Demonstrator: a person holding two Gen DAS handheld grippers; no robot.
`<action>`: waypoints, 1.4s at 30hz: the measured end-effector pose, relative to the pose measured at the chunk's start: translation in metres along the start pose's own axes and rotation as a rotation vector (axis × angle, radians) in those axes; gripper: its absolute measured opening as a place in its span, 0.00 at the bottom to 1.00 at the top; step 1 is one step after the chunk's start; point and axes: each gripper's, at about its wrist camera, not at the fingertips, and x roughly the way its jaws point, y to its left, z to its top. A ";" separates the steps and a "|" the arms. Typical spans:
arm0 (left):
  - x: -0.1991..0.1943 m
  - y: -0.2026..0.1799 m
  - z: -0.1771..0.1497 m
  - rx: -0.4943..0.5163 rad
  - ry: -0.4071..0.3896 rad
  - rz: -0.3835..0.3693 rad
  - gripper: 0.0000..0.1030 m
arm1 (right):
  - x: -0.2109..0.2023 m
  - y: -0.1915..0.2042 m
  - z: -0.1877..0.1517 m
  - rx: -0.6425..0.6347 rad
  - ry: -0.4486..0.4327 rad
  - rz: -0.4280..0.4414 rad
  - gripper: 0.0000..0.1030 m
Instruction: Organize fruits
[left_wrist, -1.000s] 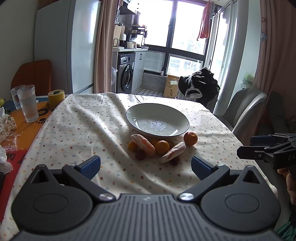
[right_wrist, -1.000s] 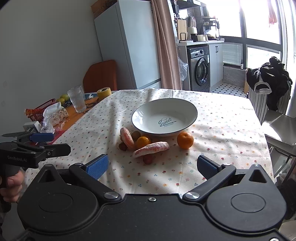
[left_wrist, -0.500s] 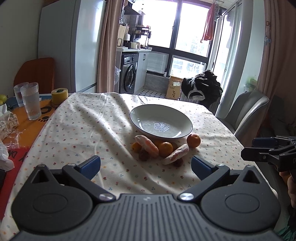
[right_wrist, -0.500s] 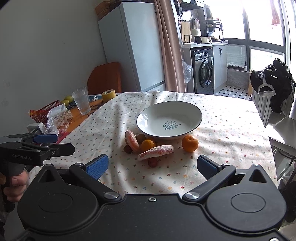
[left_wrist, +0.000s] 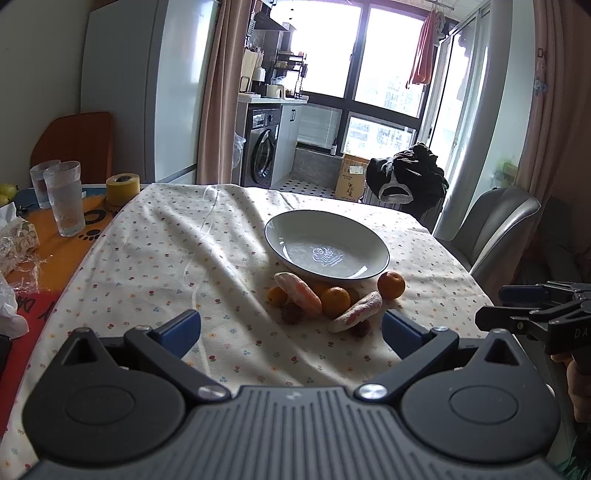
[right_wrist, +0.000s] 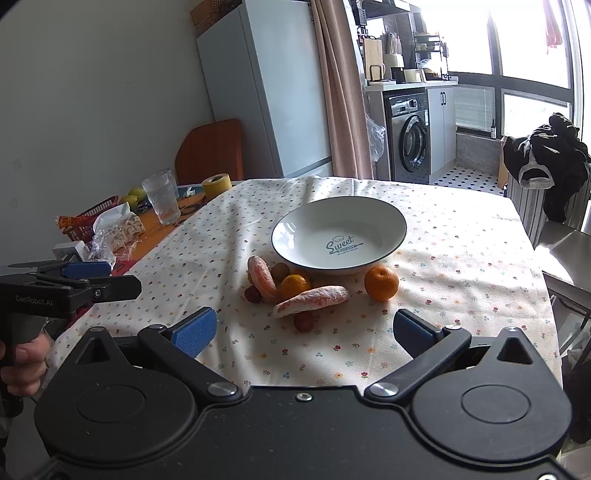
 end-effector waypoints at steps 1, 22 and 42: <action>0.000 0.000 0.000 0.000 0.001 0.001 1.00 | 0.000 0.000 0.001 0.000 -0.003 0.002 1.00; 0.037 0.003 -0.009 -0.019 -0.003 0.000 1.00 | 0.031 -0.019 -0.007 0.013 -0.021 0.036 1.00; 0.082 0.002 -0.019 -0.071 0.013 -0.049 0.85 | 0.061 -0.052 -0.018 0.075 -0.035 0.057 0.94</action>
